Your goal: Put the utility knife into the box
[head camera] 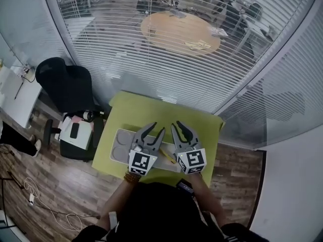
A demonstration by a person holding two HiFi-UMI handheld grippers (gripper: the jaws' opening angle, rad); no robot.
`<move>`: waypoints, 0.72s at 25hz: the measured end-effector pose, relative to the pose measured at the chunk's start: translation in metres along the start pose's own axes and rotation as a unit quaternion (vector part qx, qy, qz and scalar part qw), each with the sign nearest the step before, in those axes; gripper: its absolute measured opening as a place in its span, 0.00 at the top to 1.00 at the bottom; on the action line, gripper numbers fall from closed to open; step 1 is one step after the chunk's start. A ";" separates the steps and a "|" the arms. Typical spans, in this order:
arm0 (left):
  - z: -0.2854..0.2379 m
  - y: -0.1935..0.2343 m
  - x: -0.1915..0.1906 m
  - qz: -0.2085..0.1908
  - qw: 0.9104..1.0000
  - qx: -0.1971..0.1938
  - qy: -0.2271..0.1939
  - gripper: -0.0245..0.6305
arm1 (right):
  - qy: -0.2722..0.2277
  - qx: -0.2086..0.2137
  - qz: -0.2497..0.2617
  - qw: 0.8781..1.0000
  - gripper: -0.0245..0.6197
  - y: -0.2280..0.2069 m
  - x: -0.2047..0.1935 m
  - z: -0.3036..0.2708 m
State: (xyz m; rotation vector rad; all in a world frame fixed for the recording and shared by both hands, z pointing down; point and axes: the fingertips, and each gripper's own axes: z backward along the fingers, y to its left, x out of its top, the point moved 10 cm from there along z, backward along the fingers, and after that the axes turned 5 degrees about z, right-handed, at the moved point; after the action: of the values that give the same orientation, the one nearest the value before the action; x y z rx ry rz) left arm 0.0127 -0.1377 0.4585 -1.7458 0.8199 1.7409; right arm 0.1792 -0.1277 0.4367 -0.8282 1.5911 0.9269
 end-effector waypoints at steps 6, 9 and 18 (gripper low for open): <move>0.000 -0.002 0.008 -0.007 1.000 -0.001 -0.012 0.76 | -0.026 -0.014 0.018 0.999 0.88 -0.003 0.009 0.009; 0.002 -0.004 0.013 -0.007 1.000 -0.003 -0.015 0.76 | -0.033 -0.020 0.023 0.999 0.89 -0.003 0.015 0.013; 0.000 -0.008 0.017 -0.011 1.000 -0.002 -0.021 0.81 | -0.044 -0.029 0.037 0.998 0.91 -0.008 0.019 0.022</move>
State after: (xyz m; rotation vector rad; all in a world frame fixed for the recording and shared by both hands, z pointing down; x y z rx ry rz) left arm 0.0182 -0.1329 0.4408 -1.7089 0.7769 1.7600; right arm 0.1922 -0.1125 0.4140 -0.7621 1.5330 1.0531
